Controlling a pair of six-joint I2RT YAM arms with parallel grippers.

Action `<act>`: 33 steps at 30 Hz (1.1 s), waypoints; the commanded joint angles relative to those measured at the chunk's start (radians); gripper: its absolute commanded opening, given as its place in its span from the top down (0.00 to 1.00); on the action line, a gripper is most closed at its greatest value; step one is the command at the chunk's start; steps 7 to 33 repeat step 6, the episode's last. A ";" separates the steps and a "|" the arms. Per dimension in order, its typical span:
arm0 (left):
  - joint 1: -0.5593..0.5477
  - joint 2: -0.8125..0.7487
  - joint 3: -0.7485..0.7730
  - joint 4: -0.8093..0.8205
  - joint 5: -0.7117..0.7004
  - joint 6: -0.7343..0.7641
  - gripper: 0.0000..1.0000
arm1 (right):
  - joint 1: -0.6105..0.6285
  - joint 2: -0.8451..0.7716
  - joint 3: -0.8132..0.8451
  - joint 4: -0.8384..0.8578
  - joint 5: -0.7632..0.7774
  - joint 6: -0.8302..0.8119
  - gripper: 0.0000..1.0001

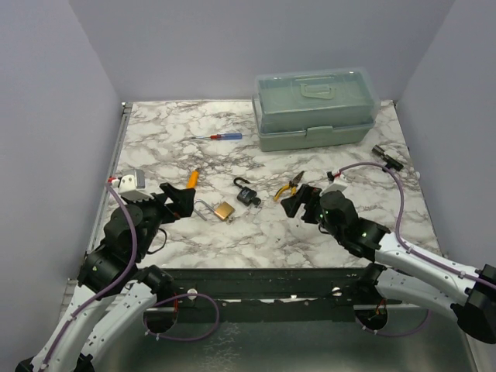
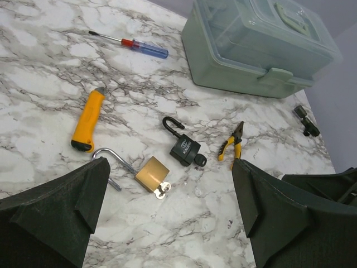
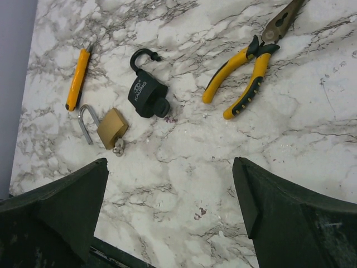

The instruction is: Unlock with the key

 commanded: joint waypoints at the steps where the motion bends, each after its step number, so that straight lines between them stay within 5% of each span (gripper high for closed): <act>1: 0.005 0.007 -0.008 -0.002 -0.025 0.009 0.01 | 0.000 -0.018 -0.014 0.059 0.002 -0.009 0.00; 33: 0.005 0.010 -0.008 -0.002 -0.025 0.009 0.01 | 0.000 -0.021 -0.010 0.075 -0.005 -0.025 0.00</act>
